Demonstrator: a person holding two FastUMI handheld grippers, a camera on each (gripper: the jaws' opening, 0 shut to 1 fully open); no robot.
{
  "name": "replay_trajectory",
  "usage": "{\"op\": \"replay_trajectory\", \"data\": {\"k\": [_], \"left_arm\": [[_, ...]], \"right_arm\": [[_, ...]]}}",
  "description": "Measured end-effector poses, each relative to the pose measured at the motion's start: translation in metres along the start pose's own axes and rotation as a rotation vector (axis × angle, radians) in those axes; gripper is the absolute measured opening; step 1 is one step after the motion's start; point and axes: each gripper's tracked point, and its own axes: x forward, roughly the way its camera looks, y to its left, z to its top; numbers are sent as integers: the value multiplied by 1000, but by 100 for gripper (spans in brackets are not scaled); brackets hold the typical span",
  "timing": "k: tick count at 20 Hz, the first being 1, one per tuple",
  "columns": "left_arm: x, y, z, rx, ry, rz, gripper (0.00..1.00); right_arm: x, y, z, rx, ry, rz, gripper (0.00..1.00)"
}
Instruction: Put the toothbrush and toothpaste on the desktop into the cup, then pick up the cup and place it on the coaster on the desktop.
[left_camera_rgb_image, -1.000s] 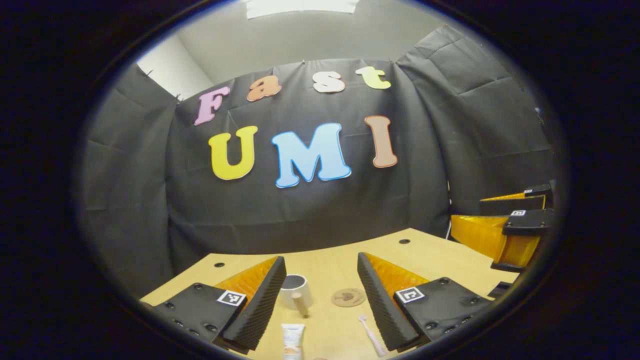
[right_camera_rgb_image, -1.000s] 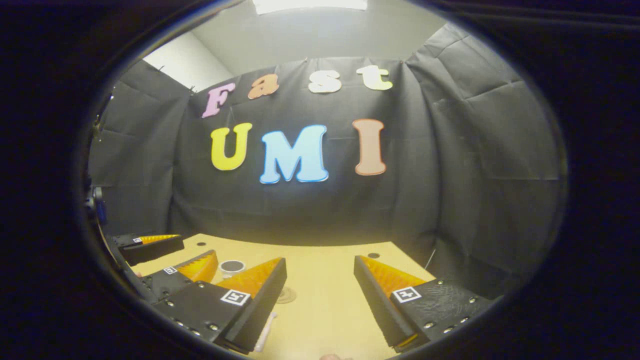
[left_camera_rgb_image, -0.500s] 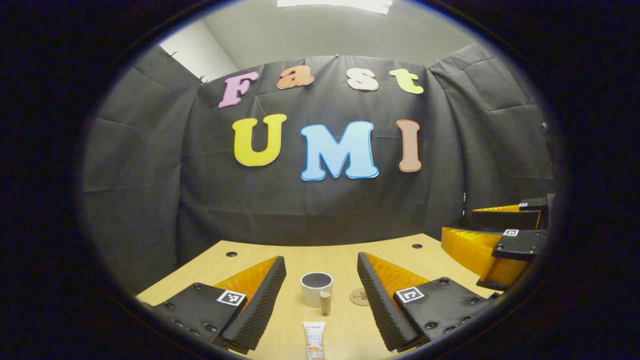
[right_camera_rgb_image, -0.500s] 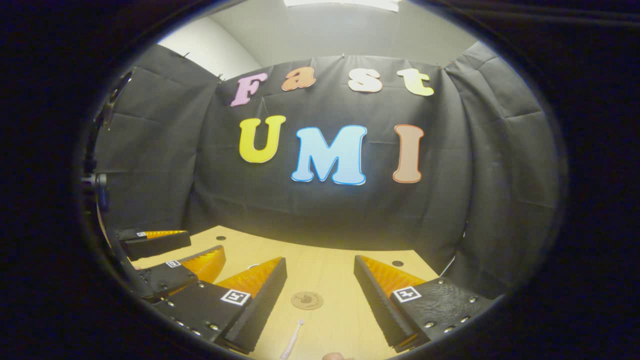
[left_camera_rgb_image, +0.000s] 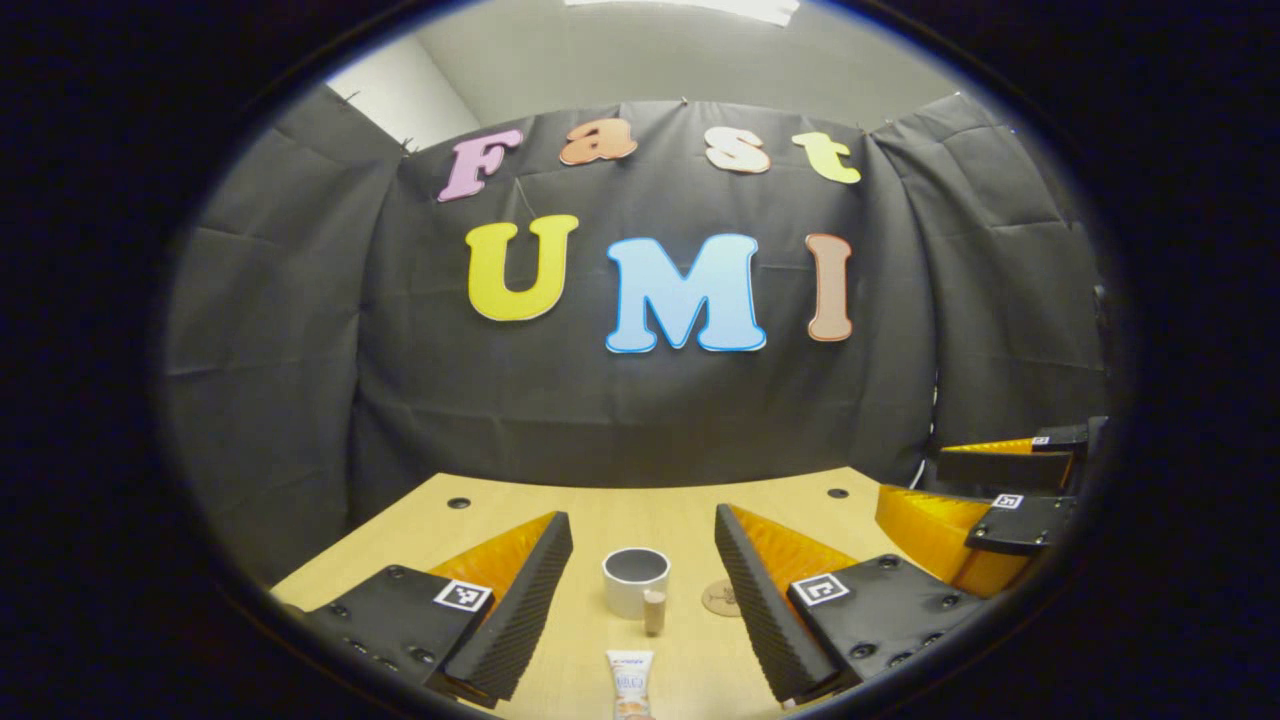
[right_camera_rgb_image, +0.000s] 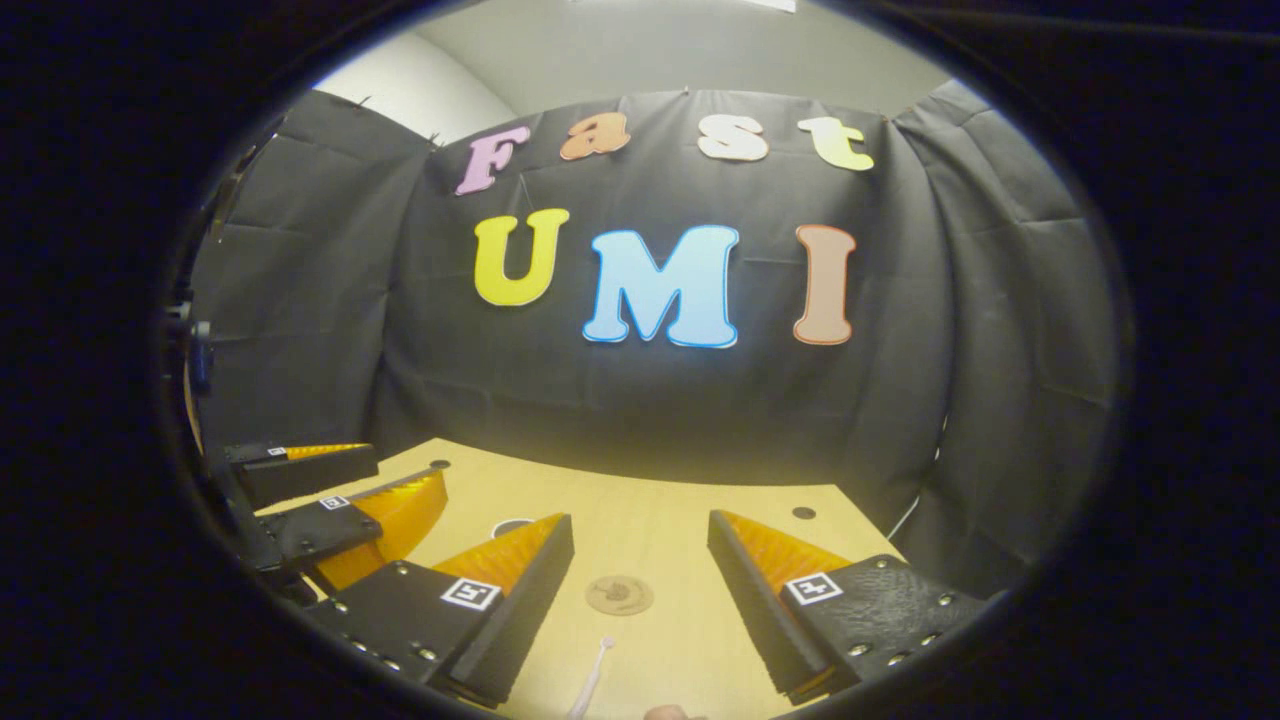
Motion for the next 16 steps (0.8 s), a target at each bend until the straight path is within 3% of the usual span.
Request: {"op": "replay_trajectory", "data": {"k": [9, 16], "left_arm": [[20, -4, -31, 27, 104, -52, 94], [27, -10, -96, -30, 336, -95, 93]], "right_arm": [[15, -7, -45, 70, 173, -39, 88], [21, 0, -99, 163, 394, -47, 88]]}}
